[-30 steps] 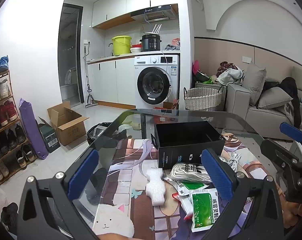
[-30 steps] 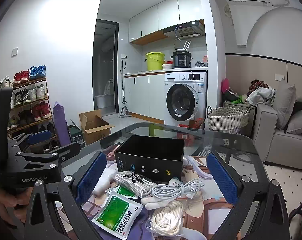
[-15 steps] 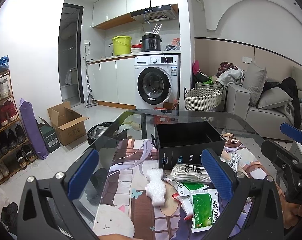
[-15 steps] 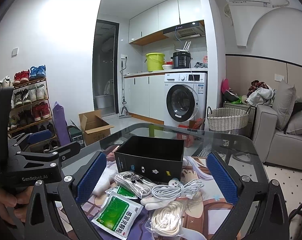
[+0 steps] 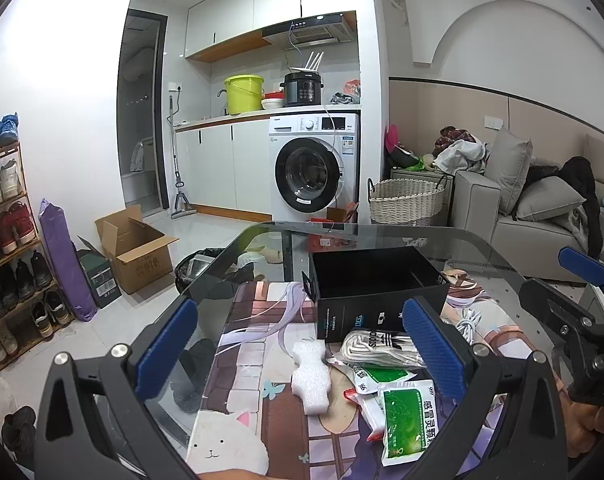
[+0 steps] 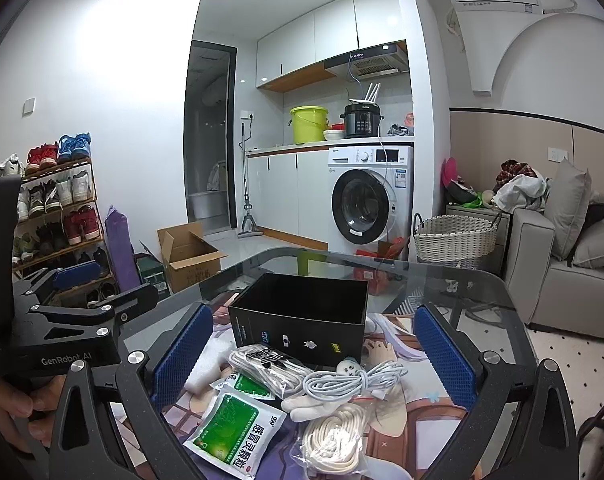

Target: Organize soft objects

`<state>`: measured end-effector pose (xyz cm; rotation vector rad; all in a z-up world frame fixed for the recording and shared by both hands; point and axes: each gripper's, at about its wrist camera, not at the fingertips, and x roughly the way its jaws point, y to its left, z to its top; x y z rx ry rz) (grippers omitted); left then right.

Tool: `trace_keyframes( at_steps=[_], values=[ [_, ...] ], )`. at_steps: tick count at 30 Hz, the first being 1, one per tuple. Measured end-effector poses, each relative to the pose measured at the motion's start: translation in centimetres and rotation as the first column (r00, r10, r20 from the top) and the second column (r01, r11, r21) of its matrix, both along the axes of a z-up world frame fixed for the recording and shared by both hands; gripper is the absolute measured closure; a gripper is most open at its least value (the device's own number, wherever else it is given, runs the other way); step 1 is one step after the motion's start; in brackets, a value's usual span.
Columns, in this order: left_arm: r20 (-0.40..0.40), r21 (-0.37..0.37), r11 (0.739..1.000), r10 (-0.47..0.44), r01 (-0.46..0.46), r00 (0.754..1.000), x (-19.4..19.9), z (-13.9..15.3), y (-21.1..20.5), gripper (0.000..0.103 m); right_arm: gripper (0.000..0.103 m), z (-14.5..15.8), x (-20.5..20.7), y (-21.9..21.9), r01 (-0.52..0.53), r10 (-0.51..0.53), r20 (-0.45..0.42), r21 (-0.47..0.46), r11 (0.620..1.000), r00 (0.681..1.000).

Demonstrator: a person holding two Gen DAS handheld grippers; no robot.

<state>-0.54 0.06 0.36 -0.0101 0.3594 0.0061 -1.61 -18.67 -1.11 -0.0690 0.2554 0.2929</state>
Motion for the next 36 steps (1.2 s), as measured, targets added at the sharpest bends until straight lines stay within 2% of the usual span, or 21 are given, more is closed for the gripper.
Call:
trace_keyframes(
  at_steps=[27, 36],
  values=[
    [0.041, -0.016, 1.000, 0.008, -0.007, 0.999, -0.5, 0.5, 0.4, 0.000, 0.001, -0.1, -0.1, 0.2, 0.001, -0.001, 0.002, -0.010, 1.000, 1.000],
    [0.080, -0.101, 0.995, 0.024, -0.016, 0.997, -0.9, 1.8, 2.5, 0.000, 0.001, 0.6, -0.3, -0.2, -0.011, 0.011, 0.026, -0.001, 1.000, 1.000]
  ],
)
